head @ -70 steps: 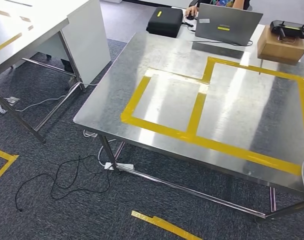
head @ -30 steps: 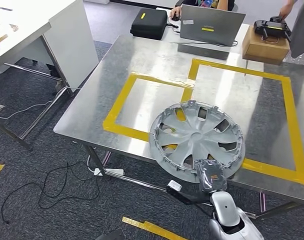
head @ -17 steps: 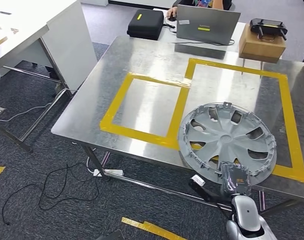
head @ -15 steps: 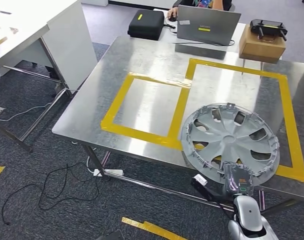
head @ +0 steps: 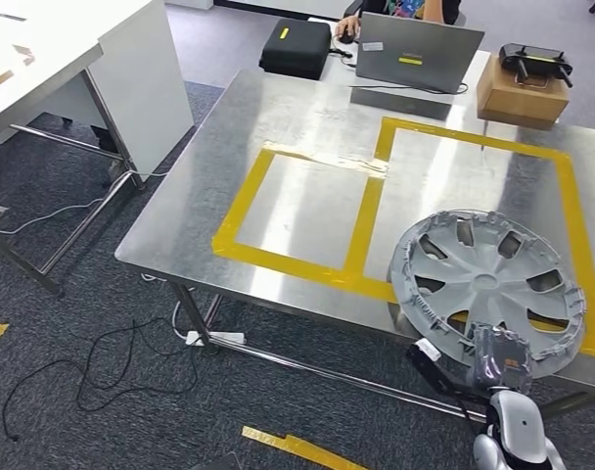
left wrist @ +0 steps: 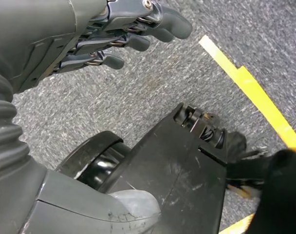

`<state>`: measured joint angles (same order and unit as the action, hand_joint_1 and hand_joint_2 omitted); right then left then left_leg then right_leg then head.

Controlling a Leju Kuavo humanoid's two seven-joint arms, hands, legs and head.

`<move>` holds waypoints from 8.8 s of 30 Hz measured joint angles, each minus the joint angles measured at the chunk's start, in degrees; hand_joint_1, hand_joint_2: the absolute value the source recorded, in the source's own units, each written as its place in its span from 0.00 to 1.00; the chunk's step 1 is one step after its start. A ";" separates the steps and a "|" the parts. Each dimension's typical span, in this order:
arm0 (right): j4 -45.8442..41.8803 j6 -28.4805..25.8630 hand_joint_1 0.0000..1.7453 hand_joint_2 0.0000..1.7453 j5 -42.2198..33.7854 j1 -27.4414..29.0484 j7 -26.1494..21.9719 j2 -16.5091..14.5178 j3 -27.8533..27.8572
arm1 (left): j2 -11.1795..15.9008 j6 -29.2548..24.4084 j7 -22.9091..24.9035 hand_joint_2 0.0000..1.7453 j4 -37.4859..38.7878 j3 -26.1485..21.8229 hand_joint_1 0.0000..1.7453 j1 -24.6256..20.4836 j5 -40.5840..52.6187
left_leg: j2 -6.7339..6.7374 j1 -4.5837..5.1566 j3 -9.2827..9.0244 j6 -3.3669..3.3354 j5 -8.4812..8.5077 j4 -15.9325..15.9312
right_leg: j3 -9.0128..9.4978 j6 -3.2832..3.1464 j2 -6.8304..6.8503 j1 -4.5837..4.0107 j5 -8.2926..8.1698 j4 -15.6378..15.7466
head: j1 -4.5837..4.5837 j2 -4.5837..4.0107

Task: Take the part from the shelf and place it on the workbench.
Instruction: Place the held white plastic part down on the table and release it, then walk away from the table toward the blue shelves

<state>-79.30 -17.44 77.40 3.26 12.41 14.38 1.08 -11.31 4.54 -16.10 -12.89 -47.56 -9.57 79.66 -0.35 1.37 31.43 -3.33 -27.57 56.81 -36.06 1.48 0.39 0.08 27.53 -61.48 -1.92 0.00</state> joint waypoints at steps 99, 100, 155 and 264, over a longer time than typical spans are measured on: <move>8.62 1.37 0.00 1.00 -0.93 -15.03 -12.10 5.41 -1.44 | 1.79 -2.07 2.11 0.00 0.06 4.10 0.00 0.22 -1.47 | 0.03 -1.71 -1.33 3.09 -2.43 0.76 | 1.53 -0.31 -0.07 0.13 -0.57 2.90 | 1.49 0.00; 9.55 1.63 0.00 1.00 -0.64 -15.91 -12.01 5.41 -2.26 | 1.69 -2.03 2.24 0.00 0.06 4.30 0.00 0.16 -1.34 | 0.03 -1.71 -1.34 3.09 -2.43 0.76 | 1.54 -0.31 -0.09 0.13 -0.57 2.90 | 1.49 0.00; -22.71 -21.49 0.00 0.00 -29.71 26.66 -43.26 -23.27 -5.15 | 1.01 -8.21 -2.51 0.00 0.10 -2.39 0.00 3.80 -13.33 | 0.68 -1.18 1.20 1.56 1.51 -0.60 | 4.71 1.38 -0.22 0.41 3.65 -4.00 | 0.40 0.00; 62.85 13.16 0.00 0.00 -43.98 -5.21 -47.74 -20.74 60.37 | 39.59 -12.50 55.79 0.00 -98.71 78.35 0.00 -24.58 -99.52 | 3.83 -1.33 1.74 4.83 1.38 3.00 | 5.65 -2.17 3.90 -1.02 0.77 5.01 | -0.38 0.01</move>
<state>-16.45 -4.28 33.42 -1.94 -35.33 -6.36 61.46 28.29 -7.97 39.69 -111.60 30.79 -34.14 -19.86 3.48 0.04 33.17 1.49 -26.19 59.81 -30.41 -0.68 4.28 -0.94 28.30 -56.47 -2.30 0.01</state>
